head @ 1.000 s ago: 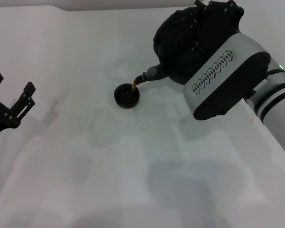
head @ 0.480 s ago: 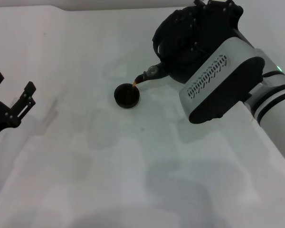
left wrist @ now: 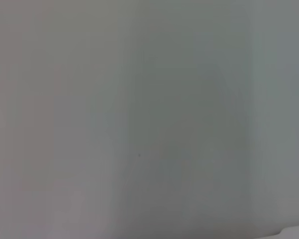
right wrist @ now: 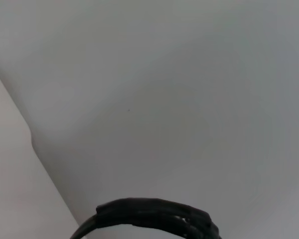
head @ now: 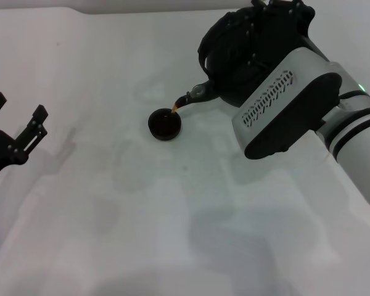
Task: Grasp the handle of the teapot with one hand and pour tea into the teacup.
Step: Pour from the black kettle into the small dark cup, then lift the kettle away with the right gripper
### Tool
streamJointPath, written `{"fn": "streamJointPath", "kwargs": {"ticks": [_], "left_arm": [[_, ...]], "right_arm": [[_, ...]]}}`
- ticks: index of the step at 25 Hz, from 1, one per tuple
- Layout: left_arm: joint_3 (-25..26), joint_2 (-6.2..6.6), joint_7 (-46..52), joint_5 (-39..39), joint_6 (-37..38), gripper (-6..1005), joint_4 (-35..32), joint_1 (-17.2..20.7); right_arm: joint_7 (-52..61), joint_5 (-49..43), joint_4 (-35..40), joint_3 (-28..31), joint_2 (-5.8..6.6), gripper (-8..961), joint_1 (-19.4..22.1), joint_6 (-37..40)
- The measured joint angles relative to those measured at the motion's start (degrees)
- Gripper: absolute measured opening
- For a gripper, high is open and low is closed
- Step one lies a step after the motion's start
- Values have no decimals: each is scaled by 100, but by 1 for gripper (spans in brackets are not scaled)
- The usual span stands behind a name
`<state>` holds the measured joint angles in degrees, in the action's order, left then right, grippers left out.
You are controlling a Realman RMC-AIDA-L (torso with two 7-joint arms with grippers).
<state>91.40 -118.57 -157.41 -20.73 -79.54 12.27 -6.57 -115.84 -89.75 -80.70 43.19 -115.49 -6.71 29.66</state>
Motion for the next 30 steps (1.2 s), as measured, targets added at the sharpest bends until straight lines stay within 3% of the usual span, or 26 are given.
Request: {"fn": "streamJointPath", "kwargs": {"ticks": [30], "left_arm": [[9, 0, 0, 9, 62, 817, 16, -90]], "right_arm": [[57, 236, -42, 113, 30, 102, -22, -224]]}}
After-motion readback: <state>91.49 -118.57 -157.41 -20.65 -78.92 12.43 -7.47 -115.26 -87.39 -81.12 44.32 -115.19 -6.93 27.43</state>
